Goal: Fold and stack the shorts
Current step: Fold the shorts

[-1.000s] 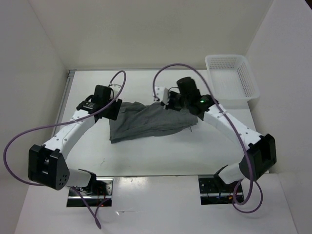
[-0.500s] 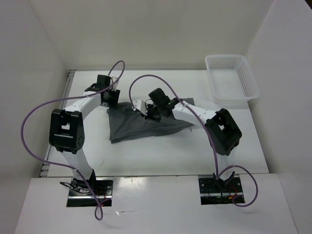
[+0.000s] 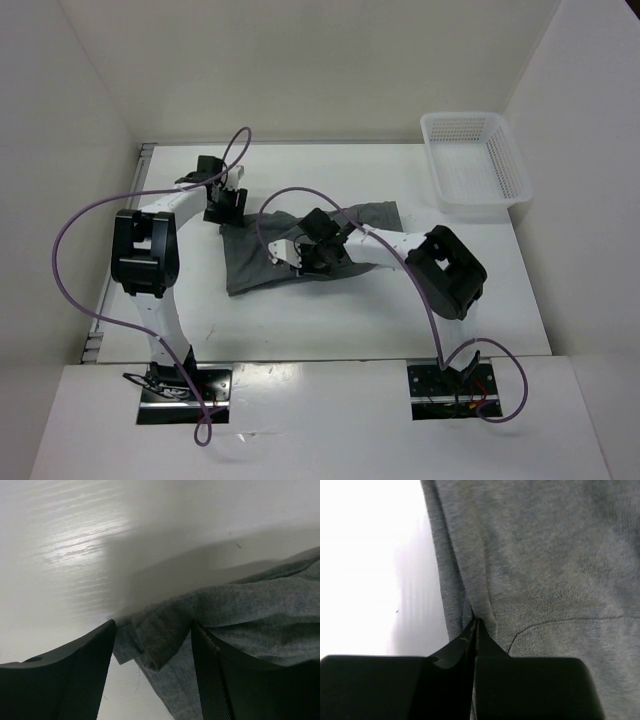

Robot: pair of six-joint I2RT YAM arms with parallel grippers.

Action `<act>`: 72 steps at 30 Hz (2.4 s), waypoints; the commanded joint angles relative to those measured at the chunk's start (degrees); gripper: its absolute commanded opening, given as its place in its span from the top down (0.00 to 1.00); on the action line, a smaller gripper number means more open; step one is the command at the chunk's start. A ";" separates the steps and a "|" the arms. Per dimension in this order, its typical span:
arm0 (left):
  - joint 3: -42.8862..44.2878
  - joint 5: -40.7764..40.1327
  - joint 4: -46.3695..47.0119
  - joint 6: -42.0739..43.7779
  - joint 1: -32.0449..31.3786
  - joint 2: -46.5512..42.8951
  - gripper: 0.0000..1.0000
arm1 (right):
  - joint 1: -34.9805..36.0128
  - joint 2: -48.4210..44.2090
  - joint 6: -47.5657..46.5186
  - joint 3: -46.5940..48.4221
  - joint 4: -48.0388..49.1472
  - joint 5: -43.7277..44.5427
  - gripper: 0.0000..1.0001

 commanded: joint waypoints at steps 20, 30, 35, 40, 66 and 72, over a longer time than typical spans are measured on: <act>0.56 -4.82 -3.47 0.19 1.00 -7.40 0.99 | 4.19 -7.56 -4.66 -4.58 -7.13 -0.63 1.00; -3.48 -2.46 -5.50 0.19 -0.05 -10.58 0.87 | -6.59 -8.00 20.81 15.26 4.55 -0.65 0.23; -3.48 -2.45 -5.50 0.19 -0.05 -10.05 0.87 | -16.01 -2.03 23.55 19.94 4.39 3.15 0.17; -3.48 -2.45 -6.03 0.19 -0.05 -10.05 0.87 | -21.29 -0.09 18.12 18.18 1.05 3.15 0.17; -0.94 -11.60 -11.83 0.19 6.89 -2.58 0.98 | -25.52 8.88 12.75 15.46 3.07 9.92 1.00; 1.79 -4.39 -9.90 0.19 5.13 -1.35 0.70 | -24.91 7.74 12.75 14.93 3.07 9.30 0.53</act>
